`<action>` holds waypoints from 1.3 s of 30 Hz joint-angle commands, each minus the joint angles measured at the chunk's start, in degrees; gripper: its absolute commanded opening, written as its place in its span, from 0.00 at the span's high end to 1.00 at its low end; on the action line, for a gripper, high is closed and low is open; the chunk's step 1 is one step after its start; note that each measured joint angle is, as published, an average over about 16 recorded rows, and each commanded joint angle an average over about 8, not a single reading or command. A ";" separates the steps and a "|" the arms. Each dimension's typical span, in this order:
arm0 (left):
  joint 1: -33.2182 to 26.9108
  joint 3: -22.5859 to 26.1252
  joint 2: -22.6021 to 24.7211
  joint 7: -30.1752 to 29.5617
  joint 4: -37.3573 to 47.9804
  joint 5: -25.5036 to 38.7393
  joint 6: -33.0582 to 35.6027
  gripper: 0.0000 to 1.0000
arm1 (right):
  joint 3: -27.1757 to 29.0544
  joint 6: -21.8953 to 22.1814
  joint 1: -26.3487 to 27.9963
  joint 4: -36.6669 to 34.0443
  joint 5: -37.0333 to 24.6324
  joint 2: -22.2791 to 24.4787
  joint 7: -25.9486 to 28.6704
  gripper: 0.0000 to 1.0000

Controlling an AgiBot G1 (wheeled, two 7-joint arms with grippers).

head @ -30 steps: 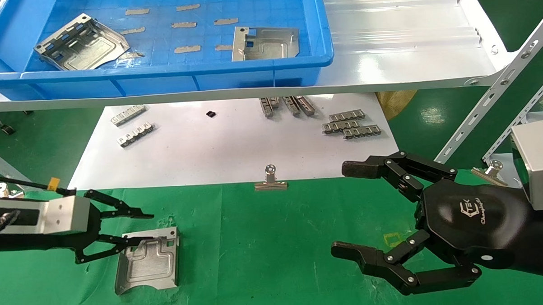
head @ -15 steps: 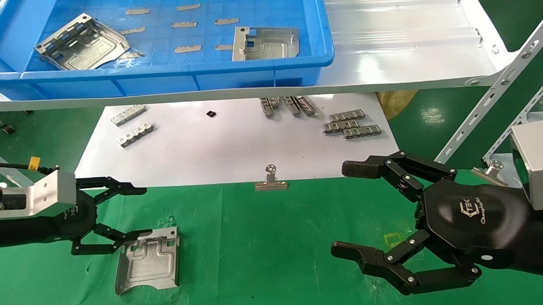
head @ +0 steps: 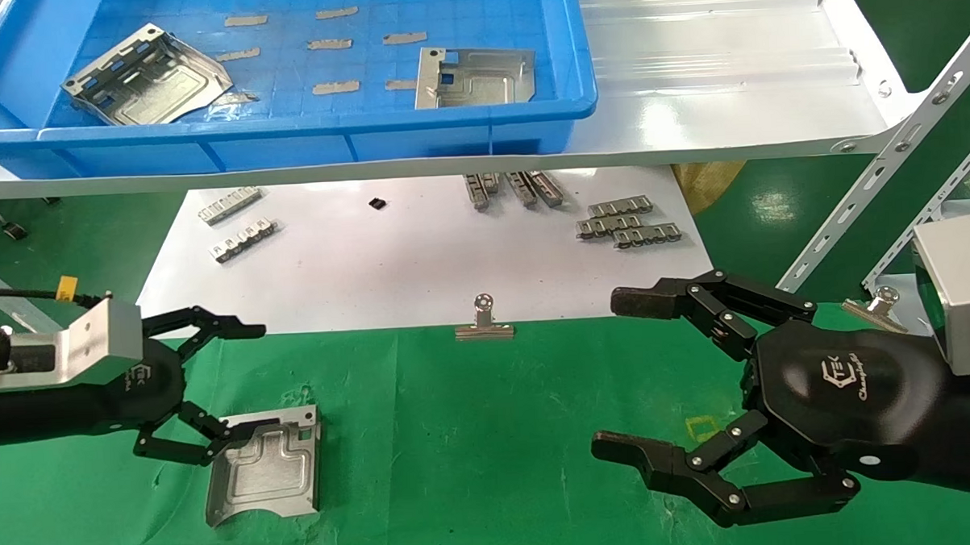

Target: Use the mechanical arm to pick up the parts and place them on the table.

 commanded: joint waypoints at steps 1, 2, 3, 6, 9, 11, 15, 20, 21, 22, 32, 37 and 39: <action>1.08 -1.21 -0.31 -1.36 -1.87 -0.45 -0.16 0.00 | 0.00 0.00 0.00 0.00 0.00 0.00 0.00 0.00; 1.68 -1.88 -0.48 -2.12 -2.91 -0.70 -0.25 0.00 | 0.00 0.00 0.00 0.00 0.00 0.00 0.00 0.00; 2.28 -2.56 -0.66 -2.88 -3.96 -0.95 -0.33 0.00 | 0.00 0.00 0.00 0.00 0.00 0.00 0.00 0.00; 4.06 -4.56 -1.17 -5.13 -7.05 -1.69 -0.59 0.00 | 0.00 0.00 0.00 0.00 0.00 0.00 0.00 0.00; 5.86 -6.59 -1.69 -7.41 -10.19 -2.45 -0.86 0.00 | 0.00 0.00 0.00 0.00 0.00 0.00 0.00 0.00; 7.04 -7.91 -2.03 -8.89 -12.23 -2.94 -1.03 0.00 | 0.00 0.00 0.00 0.00 0.00 0.00 0.00 0.00; 9.42 -10.59 -2.71 -11.90 -16.37 -3.93 -1.38 0.00 | 0.00 0.00 0.00 0.00 0.00 0.00 0.00 0.00; 12.39 -13.92 -3.57 -15.65 -21.52 -5.17 -1.81 0.00 | 0.00 0.00 0.00 0.00 0.00 0.00 0.00 0.00; 12.99 -14.60 -3.74 -16.41 -22.56 -5.42 -1.90 0.00 | 0.00 0.00 0.00 0.00 0.00 0.00 0.00 0.00; 13.57 -15.25 -3.91 -17.14 -23.57 -5.66 -1.99 0.00 | 0.00 0.00 0.00 0.00 0.00 0.00 0.00 0.00; 19.50 -21.92 -5.62 -24.64 -33.88 -8.14 -2.86 0.00 | 0.00 0.00 0.00 0.00 0.00 0.00 0.00 0.00; 22.46 -25.24 -6.47 -28.38 -39.02 -9.37 -3.29 0.00 | 0.00 0.00 0.00 0.00 0.00 0.00 0.00 0.00; 23.67 -26.60 -6.82 -29.90 -41.11 -9.87 -3.47 0.00 | 0.00 0.00 0.00 0.00 0.00 0.00 0.00 0.00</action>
